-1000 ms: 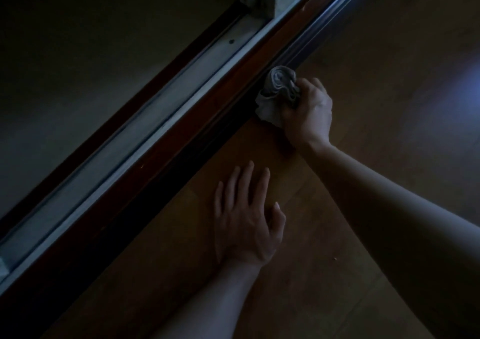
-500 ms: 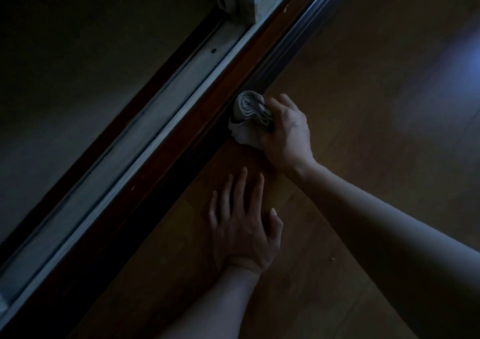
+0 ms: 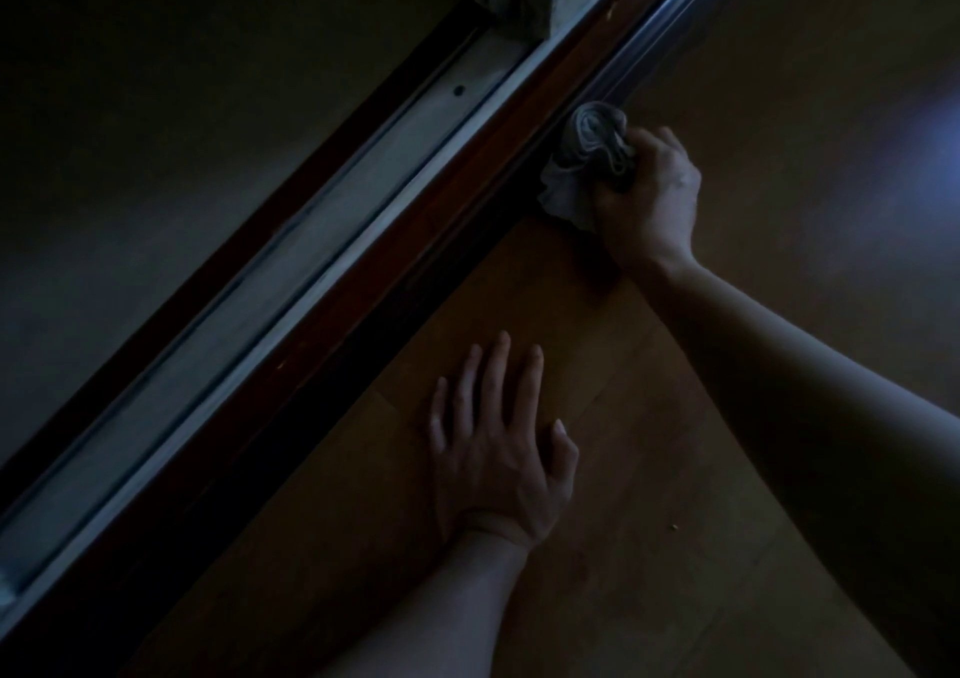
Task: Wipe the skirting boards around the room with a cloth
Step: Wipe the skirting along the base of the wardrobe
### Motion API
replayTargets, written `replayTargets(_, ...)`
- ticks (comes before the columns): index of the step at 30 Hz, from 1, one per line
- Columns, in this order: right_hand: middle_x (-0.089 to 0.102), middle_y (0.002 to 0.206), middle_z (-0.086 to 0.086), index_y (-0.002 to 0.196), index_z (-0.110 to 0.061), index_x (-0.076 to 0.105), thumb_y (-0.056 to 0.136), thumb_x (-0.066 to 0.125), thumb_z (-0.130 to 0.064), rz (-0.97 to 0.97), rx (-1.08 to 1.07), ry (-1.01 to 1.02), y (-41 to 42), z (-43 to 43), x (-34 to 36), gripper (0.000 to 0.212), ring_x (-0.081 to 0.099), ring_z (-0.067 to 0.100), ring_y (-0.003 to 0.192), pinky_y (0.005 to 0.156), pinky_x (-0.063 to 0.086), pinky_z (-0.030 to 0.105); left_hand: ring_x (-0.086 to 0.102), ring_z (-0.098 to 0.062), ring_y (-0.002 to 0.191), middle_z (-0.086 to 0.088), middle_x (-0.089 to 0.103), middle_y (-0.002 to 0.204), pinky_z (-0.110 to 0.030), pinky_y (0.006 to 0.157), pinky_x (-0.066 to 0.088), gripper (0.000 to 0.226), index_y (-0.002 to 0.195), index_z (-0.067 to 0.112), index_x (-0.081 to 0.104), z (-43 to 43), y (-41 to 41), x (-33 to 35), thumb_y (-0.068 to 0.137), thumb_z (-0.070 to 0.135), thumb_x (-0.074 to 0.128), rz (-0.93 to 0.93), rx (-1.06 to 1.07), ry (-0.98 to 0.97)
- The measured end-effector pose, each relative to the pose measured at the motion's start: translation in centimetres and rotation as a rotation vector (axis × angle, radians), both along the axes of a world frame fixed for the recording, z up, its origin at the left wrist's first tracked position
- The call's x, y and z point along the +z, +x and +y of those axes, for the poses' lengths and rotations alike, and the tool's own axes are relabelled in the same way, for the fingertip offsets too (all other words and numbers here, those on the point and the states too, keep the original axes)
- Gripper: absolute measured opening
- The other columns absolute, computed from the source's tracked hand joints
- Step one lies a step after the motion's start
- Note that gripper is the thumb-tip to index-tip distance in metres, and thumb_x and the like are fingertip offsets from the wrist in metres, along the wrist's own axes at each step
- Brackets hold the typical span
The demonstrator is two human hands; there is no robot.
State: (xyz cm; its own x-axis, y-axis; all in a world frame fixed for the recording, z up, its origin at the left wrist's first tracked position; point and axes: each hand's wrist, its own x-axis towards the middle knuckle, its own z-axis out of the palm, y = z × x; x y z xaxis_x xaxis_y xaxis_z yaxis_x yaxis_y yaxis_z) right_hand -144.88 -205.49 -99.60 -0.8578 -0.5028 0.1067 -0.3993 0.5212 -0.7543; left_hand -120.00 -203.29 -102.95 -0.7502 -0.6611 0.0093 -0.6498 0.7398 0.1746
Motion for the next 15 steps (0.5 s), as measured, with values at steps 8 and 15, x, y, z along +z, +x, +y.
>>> replayTargets(8, 0.051, 0.097, -0.005, 0.102, -0.018, 0.065, 0.087, 0.064, -0.027, 0.078, 0.12, -0.012, 0.8, 0.3, -0.3, 0.017, 0.05, 0.009, 0.083, 0.067, 0.037, 0.016, 0.026, -0.023, 0.15, 0.0, 0.03, 0.164, -0.052, 0.118, 0.022, 0.069, 0.153, 0.031, 0.04, -0.1, 0.1, 0.3, 0.086, 0.047, 0.049, -0.015, -0.005, 0.033)
replayTargets(15, 0.054, 0.11, 0.003, 0.111, -0.017, 0.063, 0.088, 0.06, -0.027, 0.024, 0.055, 0.019, -3.9, 0.4, 0.2, 0.025, 0.054, 0.02, 0.101, 0.09, 0.05, 0.044, 0.019, -0.019, 0.153, 0.005, 0.023, 0.166, -0.049, 0.12, 0.015, 0.068, 0.156, 0.035, 0.033, -0.2, -0.1, 0.1, 0.09, 0.052, 0.038, -0.031, 0.008, 0.045)
